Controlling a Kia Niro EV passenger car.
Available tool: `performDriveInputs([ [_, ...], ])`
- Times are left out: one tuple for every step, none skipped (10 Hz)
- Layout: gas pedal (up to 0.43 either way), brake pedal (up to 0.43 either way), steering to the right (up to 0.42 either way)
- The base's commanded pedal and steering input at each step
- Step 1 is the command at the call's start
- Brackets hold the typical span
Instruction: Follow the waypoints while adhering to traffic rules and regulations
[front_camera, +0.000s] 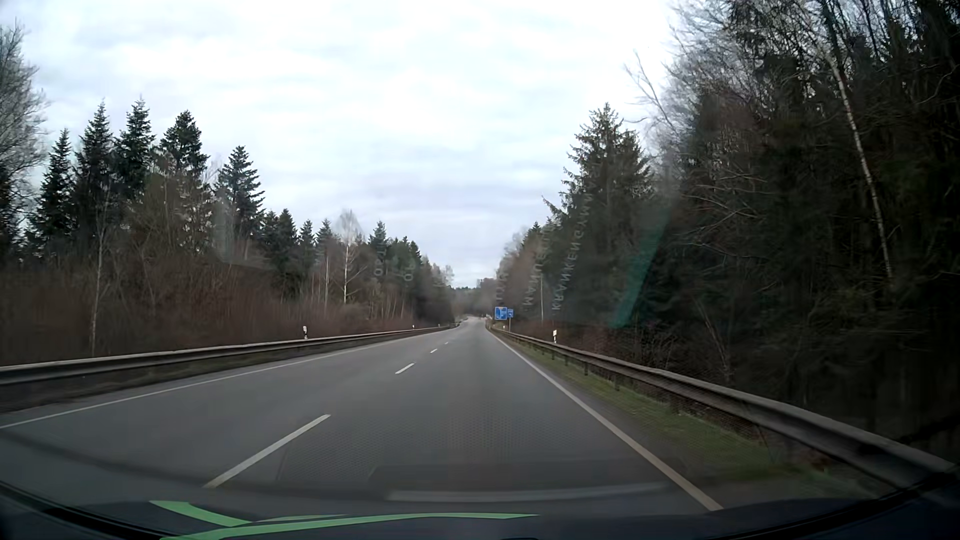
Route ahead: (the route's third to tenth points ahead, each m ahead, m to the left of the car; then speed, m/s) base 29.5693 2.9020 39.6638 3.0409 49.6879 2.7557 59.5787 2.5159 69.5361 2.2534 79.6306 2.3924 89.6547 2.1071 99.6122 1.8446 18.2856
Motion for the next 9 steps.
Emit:
performDriveInputs([
  [0.189, 0.000, 0.000],
  [0.189, 0.000, 0.001],
  [0.189, 0.000, 0.001],
  [0.189, 0.000, 0.001],
  [0.189, 0.000, 0.001],
  [0.189, 0.000, 0.002],
  [0.189, 0.000, 0.002],
  [0.189, 0.000, 0.002],
  [0.189, 0.000, 0.002],
])
